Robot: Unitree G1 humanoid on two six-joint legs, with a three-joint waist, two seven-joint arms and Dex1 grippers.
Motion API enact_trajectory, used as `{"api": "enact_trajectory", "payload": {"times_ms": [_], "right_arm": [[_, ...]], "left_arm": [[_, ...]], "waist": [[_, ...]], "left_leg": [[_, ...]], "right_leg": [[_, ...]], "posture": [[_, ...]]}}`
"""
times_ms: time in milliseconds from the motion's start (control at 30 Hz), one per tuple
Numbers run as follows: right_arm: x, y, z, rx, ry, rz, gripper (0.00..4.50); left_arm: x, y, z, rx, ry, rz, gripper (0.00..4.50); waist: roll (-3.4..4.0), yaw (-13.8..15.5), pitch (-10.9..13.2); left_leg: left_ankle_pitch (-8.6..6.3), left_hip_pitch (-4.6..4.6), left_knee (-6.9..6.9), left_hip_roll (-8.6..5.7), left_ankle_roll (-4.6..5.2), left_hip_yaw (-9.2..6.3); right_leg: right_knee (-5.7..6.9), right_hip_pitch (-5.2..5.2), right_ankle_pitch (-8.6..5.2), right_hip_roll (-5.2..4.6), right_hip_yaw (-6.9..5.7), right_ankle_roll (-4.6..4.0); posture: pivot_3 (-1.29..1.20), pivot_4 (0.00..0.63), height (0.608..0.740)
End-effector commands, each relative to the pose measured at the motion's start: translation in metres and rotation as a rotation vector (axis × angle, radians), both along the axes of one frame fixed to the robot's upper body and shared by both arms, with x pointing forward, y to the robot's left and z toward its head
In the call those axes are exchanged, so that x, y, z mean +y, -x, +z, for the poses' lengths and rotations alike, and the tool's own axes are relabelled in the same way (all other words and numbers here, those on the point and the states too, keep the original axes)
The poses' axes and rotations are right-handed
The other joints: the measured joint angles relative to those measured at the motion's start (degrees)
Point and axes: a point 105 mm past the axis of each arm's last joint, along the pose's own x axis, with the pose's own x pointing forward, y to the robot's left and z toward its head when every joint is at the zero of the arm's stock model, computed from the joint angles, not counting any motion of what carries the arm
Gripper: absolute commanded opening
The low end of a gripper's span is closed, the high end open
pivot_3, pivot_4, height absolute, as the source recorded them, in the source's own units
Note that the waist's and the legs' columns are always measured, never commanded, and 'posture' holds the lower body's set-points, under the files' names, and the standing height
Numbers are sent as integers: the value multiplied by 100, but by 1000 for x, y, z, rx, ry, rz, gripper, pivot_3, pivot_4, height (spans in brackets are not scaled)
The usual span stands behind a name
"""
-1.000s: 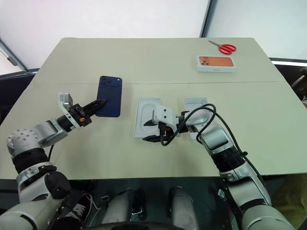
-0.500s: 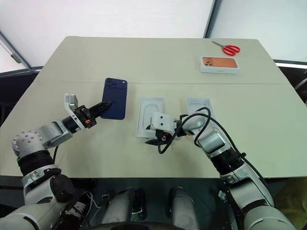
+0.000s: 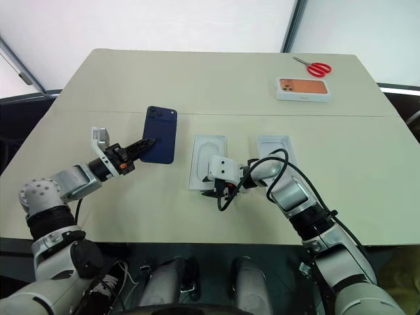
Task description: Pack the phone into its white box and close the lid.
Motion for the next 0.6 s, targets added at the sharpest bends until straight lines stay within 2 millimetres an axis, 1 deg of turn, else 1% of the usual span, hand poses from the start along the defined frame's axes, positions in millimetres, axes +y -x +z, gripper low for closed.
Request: {"api": "enact_trajectory", "payload": {"times_ms": [33,167,333,433,533,600], "right_arm": [[2,1,-3,-15,12,7,1065],[4,2,-1,-16,8,-2,1065],[11,8,-1,13,-25,-6,1065],[25,15,-4,31,-56,-18,1065],[50,24,-3,41,-108,-28,1065],[59,27,-2,72,-135,-40,1065]], "left_arm": [[-1,2,17,-80,14,-4,0],[-1,2,17,-84,13,-5,0],[0,2,17,-87,12,-3,0],[-2,0,20,-94,15,-4,0],[-3,-2,23,-101,22,4,0],[-6,-1,24,-104,27,1,0]], "waist": [[-3,-1,-2],[-6,-8,-3],[-6,-8,-3],[-6,-8,-4],[-8,-35,-5],[-7,-41,-4]], "left_leg": [[0,0,0,0,0,0],[0,0,0,2,0,-1],[0,0,0,3,0,-1],[0,0,0,3,-1,-1],[-1,0,-1,6,-1,-2],[0,0,-1,9,-2,-1]], "right_leg": [[0,0,0,0,0,0],[0,0,0,1,-1,0],[0,0,0,2,-1,-1],[0,0,0,1,-1,-1],[0,-2,0,2,-1,-1],[1,-4,0,3,0,-2]], "posture": [[0,150,738],[0,150,738],[0,150,738],[0,150,738],[0,150,738],[0,150,738]]}}
